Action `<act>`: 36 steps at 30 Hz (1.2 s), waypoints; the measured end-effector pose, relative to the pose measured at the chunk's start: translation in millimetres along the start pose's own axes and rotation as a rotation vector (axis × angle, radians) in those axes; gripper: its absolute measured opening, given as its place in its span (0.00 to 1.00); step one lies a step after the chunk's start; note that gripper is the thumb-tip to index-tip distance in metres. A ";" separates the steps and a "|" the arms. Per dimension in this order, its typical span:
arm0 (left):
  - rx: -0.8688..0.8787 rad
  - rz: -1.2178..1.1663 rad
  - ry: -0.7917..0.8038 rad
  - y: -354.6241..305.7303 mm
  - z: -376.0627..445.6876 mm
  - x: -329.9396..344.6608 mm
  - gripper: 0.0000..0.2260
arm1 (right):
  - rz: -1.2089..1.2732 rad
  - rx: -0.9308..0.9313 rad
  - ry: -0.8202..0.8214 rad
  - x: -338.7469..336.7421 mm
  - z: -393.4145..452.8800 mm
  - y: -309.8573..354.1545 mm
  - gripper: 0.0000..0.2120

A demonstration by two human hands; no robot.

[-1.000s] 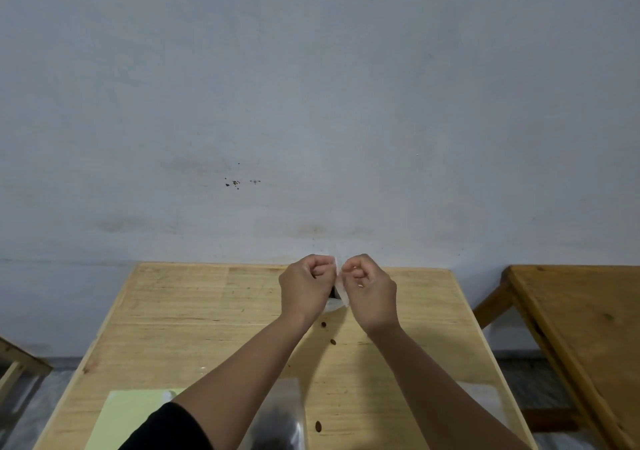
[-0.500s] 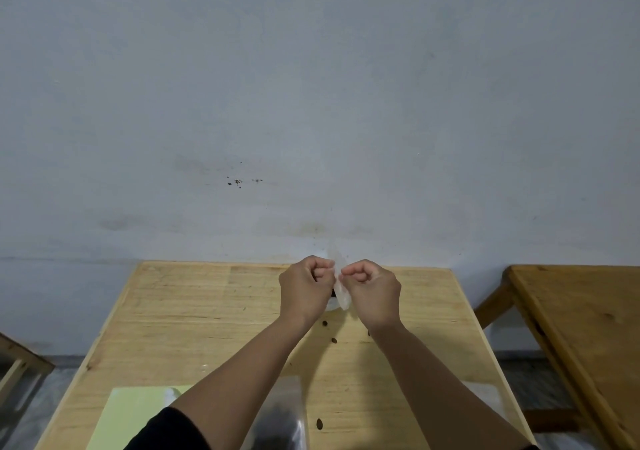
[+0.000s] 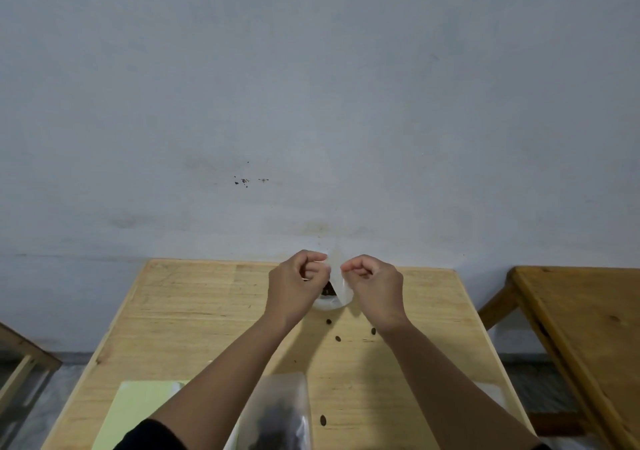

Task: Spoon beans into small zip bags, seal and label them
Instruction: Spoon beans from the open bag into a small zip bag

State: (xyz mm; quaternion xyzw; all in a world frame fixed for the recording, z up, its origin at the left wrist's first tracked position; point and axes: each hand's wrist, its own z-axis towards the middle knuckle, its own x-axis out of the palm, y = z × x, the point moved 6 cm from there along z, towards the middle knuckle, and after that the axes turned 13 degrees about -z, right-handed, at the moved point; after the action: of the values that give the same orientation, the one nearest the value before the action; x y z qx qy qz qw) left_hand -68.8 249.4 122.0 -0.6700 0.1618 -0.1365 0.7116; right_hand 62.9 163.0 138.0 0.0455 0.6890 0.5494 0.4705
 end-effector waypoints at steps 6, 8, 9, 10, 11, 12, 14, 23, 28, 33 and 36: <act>0.138 0.178 0.374 9.5 -6.5 1.0 0.45 | 0.101 -0.018 0.114 8.0 -8.5 0.0 0.14; 0.177 0.295 0.470 13.8 -6.7 3.4 0.57 | 0.106 -0.047 0.148 11.8 -12.0 2.7 0.15; 0.192 0.325 0.497 15.3 -6.8 4.7 0.59 | 0.107 -0.063 0.164 13.7 -13.9 4.1 0.17; 0.203 0.343 0.505 16.5 -6.8 5.4 0.60 | 0.107 -0.073 0.178 15.6 -15.8 4.7 0.18; 0.215 0.350 0.493 17.0 -6.8 5.3 0.58 | 0.106 -0.075 0.191 17.1 -17.3 4.8 0.18; 0.228 0.350 0.468 17.3 -6.9 4.2 0.56 | 0.100 -0.070 0.198 18.2 -18.2 4.5 0.18; 0.259 0.341 0.406 17.3 -8.0 0.6 0.51 | 0.071 -0.045 0.185 17.2 -17.9 0.6 0.17; 0.225 0.261 0.272 31.7 -17.1 -2.9 0.38 | 0.195 0.125 0.111 20.5 -13.4 -41.2 0.09; 0.135 0.265 0.205 52.3 -24.8 -14.8 0.42 | -0.213 0.315 -0.021 7.2 -3.1 -121.8 0.11; 0.081 0.294 0.135 73.3 -32.0 -22.2 0.44 | -0.442 0.314 0.015 20.8 12.3 -168.3 0.10; 0.068 0.320 0.095 82.8 -33.7 -27.6 0.44 | -0.487 0.300 -0.023 29.2 22.3 -179.0 0.07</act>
State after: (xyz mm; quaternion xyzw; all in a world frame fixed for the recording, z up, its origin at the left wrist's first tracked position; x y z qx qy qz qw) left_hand -109.7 235.5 39.1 -0.6040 0.2951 -0.0586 0.7380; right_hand 143.7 125.7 -21.6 -0.0456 0.7478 0.3116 0.5845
